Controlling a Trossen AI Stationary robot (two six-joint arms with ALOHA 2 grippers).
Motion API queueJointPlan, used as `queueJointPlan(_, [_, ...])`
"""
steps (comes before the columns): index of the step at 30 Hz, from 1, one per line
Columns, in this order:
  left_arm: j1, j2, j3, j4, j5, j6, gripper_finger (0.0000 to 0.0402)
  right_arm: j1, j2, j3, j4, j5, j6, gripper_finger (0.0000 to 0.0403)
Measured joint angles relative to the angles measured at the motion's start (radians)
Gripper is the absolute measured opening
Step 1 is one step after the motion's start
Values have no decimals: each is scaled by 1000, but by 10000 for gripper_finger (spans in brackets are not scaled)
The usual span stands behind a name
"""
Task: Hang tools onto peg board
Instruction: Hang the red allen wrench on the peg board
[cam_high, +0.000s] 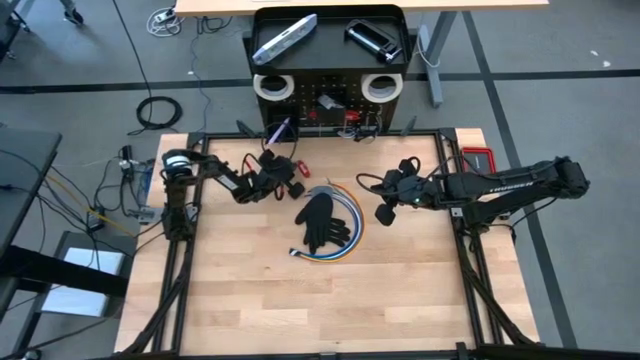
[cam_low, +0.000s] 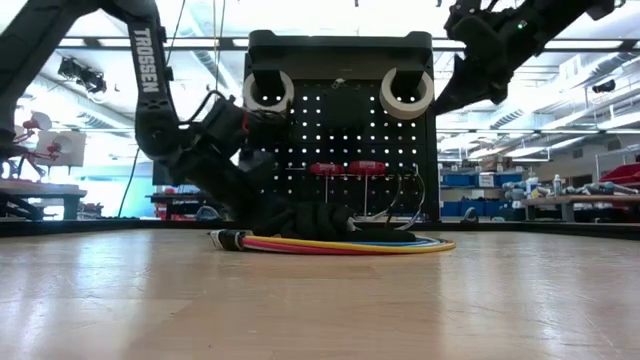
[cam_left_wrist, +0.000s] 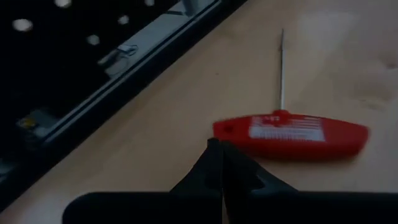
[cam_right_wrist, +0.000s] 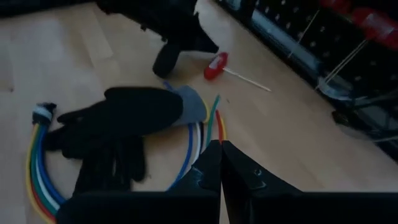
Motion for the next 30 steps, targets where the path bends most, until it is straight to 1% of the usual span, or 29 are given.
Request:
queueJointPlan(2, [-14,3,5,-1,19,-9,1,-2,20,-1,5,-9,-7,14])
queueJointPlan(4, [-39,3,4,-2,41,-13,1,-8,57,0,54,-10,-48,13])
queueJointPlan(6, [-71,3,3,-3,64,-13,1,-21,107,0,93,-15,-112,14])
queueJointPlan(9, [-113,3,5,-6,78,-11,1,-61,205,0,215,-17,-233,24])
queueJointPlan(12, [-137,3,6,-6,79,-12,1,-120,316,38,276,-49,-340,43])
queueJointPlan(14, [-149,4,3,-9,74,-39,1,-159,380,76,271,-80,-401,59])
queueJointPlan(16, [-157,0,-7,-9,67,-75,1,-192,444,120,282,-122,-447,76])
queueJointPlan(19, [-172,-15,-28,-4,28,-106,1,-228,510,168,274,-178,-486,101])
queueJointPlan(21, [-182,-35,-46,10,-15,-111,1,-240,533,180,277,-182,-499,113])
queueJointPlan(24, [-192,-86,-87,84,-43,-112,1,-239,539,182,279,-182,-500,123])
queueJointPlan(27, [-184,-94,-95,172,-39,-82,1,-232,529,179,268,-182,-484,126])
queueJointPlan(30, [-152,-72,-60,174,-6,-41,1,-225,518,181,267,-182,-464,125])
